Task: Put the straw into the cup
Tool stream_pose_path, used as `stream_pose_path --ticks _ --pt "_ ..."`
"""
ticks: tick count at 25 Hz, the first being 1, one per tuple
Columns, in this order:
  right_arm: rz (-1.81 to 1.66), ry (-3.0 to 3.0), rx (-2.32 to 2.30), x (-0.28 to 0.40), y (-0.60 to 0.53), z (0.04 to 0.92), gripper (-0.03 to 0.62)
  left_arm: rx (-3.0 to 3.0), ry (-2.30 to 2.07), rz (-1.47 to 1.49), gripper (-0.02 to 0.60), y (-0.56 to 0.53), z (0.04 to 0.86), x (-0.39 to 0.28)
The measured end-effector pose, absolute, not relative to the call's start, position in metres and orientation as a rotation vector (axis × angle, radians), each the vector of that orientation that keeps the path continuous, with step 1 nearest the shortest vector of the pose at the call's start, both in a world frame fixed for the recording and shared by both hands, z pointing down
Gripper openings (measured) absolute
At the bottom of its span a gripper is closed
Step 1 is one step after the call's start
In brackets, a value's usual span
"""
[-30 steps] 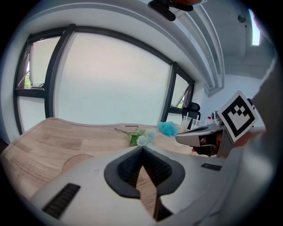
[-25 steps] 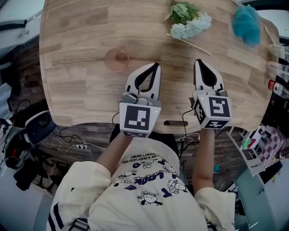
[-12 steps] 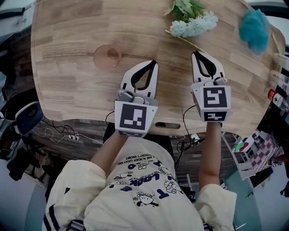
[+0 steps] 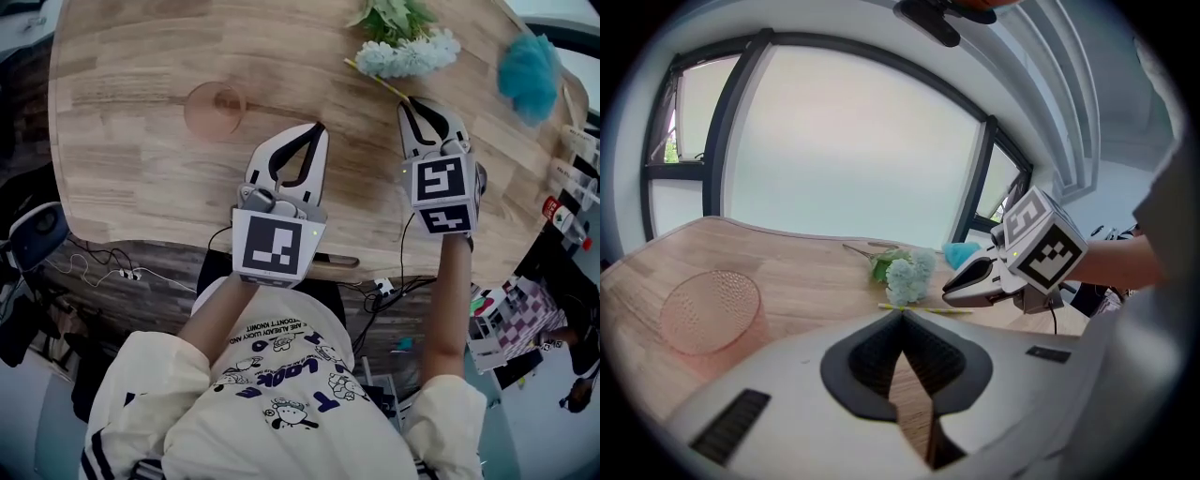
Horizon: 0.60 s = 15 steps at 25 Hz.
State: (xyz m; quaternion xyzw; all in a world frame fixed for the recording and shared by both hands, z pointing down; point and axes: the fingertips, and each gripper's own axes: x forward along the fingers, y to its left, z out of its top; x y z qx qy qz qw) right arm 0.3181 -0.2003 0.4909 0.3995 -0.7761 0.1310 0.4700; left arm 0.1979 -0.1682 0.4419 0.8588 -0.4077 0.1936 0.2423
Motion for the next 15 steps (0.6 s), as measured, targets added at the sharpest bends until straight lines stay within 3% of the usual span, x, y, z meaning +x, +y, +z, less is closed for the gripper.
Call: stream_pose_path --ticks 15 --pt "0.28 -1.745 0.68 0.323 -0.201 0.525 0.086 2.268 -1.133 0.512 0.028 -0.169 0.455 0.179"
